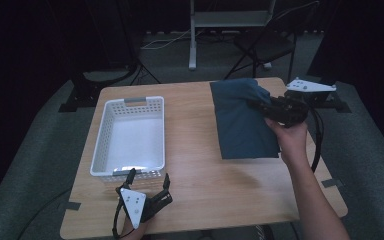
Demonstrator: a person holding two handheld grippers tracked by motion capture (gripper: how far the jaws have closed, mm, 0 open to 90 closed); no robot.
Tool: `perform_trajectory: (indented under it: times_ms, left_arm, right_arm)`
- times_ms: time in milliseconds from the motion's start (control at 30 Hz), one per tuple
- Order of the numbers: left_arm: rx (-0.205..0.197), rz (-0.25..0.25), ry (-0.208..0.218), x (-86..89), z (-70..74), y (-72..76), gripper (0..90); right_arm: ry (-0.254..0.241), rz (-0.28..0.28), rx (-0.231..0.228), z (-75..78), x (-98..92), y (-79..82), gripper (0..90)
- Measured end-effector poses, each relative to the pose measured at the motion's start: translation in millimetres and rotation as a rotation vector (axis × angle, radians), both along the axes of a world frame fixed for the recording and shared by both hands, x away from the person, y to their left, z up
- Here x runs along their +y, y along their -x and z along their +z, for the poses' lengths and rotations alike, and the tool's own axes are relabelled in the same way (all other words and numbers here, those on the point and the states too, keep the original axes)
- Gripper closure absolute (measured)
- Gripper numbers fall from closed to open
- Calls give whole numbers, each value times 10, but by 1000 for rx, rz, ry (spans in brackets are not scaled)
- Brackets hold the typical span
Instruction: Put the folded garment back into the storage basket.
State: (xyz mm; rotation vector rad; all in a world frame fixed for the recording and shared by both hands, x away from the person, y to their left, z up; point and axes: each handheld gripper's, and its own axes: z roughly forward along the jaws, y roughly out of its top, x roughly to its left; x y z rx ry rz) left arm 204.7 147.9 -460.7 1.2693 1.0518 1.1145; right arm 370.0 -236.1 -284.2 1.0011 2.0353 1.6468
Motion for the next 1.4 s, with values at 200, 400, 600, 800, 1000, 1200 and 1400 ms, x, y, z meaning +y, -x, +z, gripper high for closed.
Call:
perform_trajectory:
  times_ms: [200, 400, 600, 800, 1000, 1200, 1400]
  left_arm:
    - [-1, 0, 0, 1, 0, 1, 35]
    - [4, 1, -1, -1, 1, -4, 35]
    - [1, 0, 0, -1, 1, -2, 35]
    - [0, 0, -1, 0, 1, -2, 35]
    - [1, 0, 0, -1, 1, -2, 35]
    - [1, 0, -1, 0, 0, -1, 35]
    - [1, 0, -1, 0, 1, -2, 35]
  right_arm:
    - [-9, 11, -2, 9, 157, -32, 664]
    - [-17, 31, -4, 13, 311, -80, 664]
    - [-17, 48, -4, 29, 498, -124, 664]
    - [-45, 78, -2, 60, 681, -175, 663]
    - [-50, 106, -2, 103, 911, -224, 663]
    - [-53, 132, 0, 129, 1133, -270, 663]
    - [-50, 162, 8, 152, 1326, -302, 663]
